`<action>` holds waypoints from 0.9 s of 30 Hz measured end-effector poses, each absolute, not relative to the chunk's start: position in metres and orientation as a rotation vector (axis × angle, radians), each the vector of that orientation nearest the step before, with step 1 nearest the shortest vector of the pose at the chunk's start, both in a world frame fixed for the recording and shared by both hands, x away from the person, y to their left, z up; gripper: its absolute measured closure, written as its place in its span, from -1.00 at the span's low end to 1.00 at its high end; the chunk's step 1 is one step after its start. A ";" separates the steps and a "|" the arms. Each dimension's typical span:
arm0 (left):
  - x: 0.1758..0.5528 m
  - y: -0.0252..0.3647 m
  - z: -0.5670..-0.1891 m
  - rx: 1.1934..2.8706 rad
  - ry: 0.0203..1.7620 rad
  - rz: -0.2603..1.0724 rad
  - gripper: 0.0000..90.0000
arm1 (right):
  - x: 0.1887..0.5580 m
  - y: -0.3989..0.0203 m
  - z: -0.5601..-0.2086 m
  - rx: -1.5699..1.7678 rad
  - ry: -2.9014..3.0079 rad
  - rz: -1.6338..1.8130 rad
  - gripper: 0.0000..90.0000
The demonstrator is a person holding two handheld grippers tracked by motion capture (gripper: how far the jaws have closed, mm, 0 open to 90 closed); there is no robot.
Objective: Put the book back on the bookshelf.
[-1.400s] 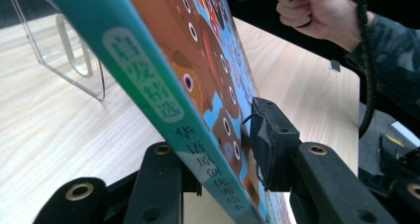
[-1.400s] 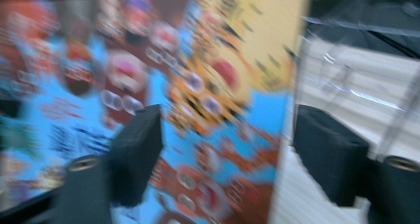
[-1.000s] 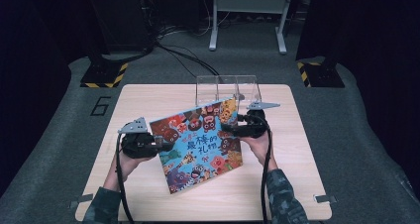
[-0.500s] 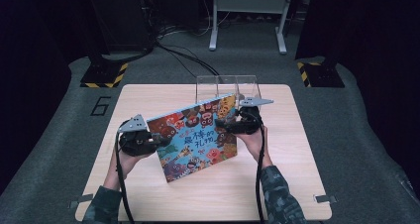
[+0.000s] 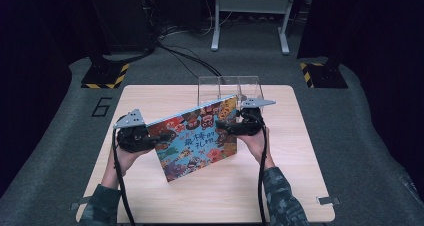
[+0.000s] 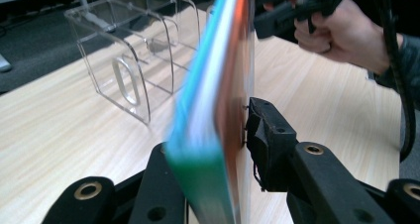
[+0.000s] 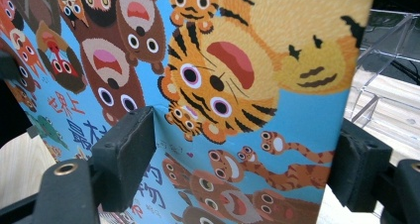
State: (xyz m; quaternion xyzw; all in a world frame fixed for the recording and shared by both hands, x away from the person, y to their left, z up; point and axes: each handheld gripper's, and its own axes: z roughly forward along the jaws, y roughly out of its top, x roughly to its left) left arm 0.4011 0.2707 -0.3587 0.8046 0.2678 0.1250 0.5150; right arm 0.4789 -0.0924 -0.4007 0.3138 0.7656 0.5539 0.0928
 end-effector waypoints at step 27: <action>0.426 0.249 -0.327 2.064 0.580 0.214 0.62 | 0.480 -0.091 -0.399 0.921 2.287 1.640 -0.54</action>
